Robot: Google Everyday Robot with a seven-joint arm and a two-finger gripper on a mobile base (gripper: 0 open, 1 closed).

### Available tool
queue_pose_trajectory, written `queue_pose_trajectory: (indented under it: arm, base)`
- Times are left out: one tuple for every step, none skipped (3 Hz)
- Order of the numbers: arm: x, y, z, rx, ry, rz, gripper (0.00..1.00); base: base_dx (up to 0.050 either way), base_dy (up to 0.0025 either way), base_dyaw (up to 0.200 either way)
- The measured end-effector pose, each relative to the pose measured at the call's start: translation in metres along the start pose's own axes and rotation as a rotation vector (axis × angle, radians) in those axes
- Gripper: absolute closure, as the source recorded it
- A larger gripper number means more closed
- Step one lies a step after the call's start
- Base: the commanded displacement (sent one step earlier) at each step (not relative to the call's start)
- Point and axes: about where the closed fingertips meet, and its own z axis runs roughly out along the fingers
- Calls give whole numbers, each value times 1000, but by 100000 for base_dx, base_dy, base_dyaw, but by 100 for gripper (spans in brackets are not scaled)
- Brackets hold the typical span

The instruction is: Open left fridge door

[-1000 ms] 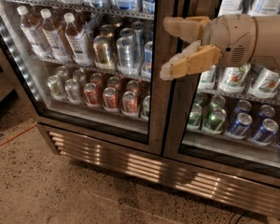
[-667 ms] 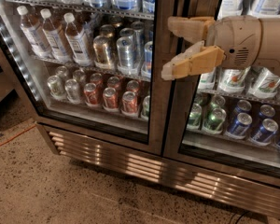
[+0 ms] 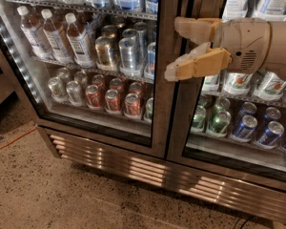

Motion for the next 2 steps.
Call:
queue_pose_trajectory:
  arm:
    - [0, 0, 0, 0, 0, 0, 0]
    - [-1, -1, -1, 11, -8, 8, 0]
  base:
    - [0, 0, 0]
    - [0, 0, 0]
